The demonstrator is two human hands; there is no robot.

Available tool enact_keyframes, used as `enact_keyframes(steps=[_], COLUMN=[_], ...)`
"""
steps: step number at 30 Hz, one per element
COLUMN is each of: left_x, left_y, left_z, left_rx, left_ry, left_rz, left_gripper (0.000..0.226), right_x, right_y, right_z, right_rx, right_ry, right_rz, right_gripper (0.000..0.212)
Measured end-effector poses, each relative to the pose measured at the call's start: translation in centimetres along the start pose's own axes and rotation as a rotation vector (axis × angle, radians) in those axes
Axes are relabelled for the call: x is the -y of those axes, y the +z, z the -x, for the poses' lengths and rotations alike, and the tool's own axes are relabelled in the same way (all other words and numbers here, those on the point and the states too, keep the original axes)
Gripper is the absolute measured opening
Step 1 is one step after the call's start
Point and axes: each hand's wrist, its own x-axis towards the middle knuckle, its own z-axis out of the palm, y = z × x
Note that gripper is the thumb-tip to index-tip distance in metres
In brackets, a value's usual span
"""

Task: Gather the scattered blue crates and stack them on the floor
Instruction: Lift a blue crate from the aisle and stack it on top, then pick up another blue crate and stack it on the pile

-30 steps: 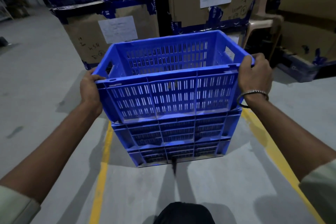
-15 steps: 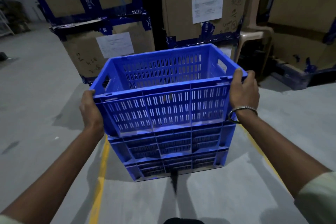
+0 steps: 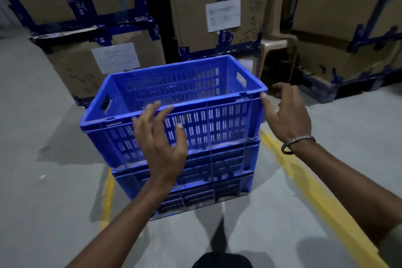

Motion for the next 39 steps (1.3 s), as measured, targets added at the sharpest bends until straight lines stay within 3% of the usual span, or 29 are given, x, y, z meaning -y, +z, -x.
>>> enact_keyframes(steps=[3, 5, 9, 17, 26, 33, 39], left_x=[-3.5, -5.6, -11.3, -24.6, -47.1, -55.2, -61.2], left_y=[3.2, 5.8, 10.3, 13.5, 4.5, -5.0, -12.9], left_z=[2.6, 4.4, 8.3, 19.1, 27.6, 33.8, 40.1], left_rx=[0.277, 0.46, 0.785, 1.212, 1.592, 1.881, 1.95], left_ry=[0.069, 0.03, -0.071, 0.044, 0.265, 0.487, 0.744], left_rz=[0.16, 0.222, 0.322, 0.5, 0.878, 1.066, 1.101], left_gripper=[0.042, 0.045, 0.052, 0.058, 0.058, 0.039, 0.033], right_x=[-1.5, -3.0, -7.1, -12.5, -5.4, 1.1, 7.5], right_y=[-2.4, -4.1, -8.2, -24.6, -47.6, -60.2, -66.7], right_z=[1.9, 3.3, 6.9, 18.7, 35.4, 50.4, 65.6], right_rx=[0.064, 0.108, 0.178, 0.324, 0.15, 0.0, -0.057], right_ry=[-0.175, -0.189, 0.006, 0.318, 0.882, 1.225, 1.577], right_rz=[0.136, 0.202, 0.262, 0.503, 0.679, 0.819, 0.873], right_gripper=[0.037, 0.033, 0.036, 0.044, 0.052, 0.061, 0.068])
